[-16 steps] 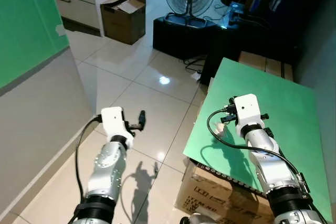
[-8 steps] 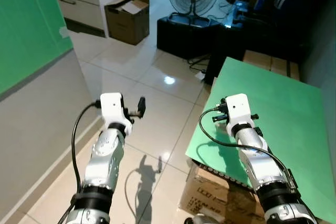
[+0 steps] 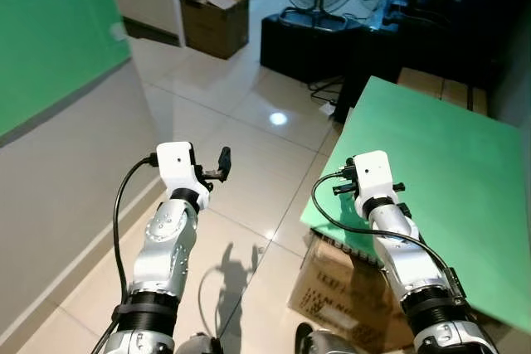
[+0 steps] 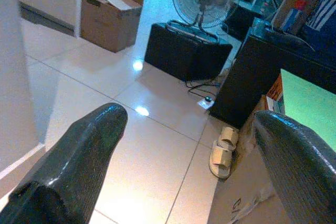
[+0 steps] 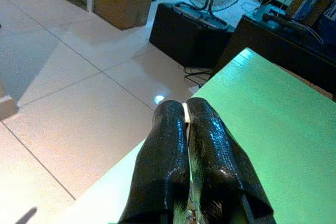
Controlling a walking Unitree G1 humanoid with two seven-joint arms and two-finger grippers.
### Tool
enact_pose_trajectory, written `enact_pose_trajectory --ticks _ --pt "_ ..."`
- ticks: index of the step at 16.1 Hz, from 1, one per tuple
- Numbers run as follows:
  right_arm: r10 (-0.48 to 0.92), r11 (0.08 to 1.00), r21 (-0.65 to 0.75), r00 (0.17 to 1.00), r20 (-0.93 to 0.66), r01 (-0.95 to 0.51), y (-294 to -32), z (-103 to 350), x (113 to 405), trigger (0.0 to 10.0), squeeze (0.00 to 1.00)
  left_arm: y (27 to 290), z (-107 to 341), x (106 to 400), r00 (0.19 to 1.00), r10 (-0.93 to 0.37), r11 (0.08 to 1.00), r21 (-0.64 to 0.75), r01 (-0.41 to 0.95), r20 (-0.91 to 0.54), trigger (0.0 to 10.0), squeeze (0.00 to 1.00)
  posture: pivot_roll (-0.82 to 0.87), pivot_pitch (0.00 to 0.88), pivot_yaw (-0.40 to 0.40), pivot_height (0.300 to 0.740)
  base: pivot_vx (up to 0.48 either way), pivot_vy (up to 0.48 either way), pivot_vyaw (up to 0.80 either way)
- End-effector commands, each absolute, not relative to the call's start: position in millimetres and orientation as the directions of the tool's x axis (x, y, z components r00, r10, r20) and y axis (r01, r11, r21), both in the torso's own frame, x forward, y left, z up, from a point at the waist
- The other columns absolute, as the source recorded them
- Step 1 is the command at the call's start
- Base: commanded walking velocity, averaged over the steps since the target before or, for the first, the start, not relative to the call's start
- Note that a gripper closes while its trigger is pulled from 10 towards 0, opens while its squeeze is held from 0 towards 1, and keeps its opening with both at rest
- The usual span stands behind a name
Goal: Hang keys on a hook
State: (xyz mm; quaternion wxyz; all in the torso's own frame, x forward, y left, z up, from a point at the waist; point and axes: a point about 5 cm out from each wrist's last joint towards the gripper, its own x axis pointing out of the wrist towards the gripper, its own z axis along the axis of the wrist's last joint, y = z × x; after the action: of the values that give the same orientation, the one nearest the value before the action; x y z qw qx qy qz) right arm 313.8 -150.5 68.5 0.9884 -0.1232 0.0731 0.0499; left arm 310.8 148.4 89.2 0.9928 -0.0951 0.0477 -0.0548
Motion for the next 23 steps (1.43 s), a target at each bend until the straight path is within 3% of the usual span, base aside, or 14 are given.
enact_pose_trajectory --ticks 1,4,23 --pt "0.068 0.965 -0.241 0.987 -0.144 -0.102 -154 70 315 0.0 0.00 146 92 311 0.990 -0.119 0.976 -0.193 0.102 -0.079 10.0 0.00 -0.16 0.000 -0.003 0.736 0.000 0.000 0.00" --pt "0.067 0.968 -0.230 0.988 -0.140 -0.098 -154 71 317 0.0 0.00 144 93 312 0.989 -0.124 0.977 -0.186 0.107 -0.082 10.0 0.00 -0.16 0.000 0.000 0.736 0.000 0.000 0.00" --pt "0.048 0.967 -0.237 0.983 -0.175 -0.089 -158 60 318 0.0 0.00 125 81 314 0.980 -0.128 0.990 -0.085 0.116 -0.151 10.0 0.00 -0.18 0.000 0.040 0.736 0.000 0.000 0.79"
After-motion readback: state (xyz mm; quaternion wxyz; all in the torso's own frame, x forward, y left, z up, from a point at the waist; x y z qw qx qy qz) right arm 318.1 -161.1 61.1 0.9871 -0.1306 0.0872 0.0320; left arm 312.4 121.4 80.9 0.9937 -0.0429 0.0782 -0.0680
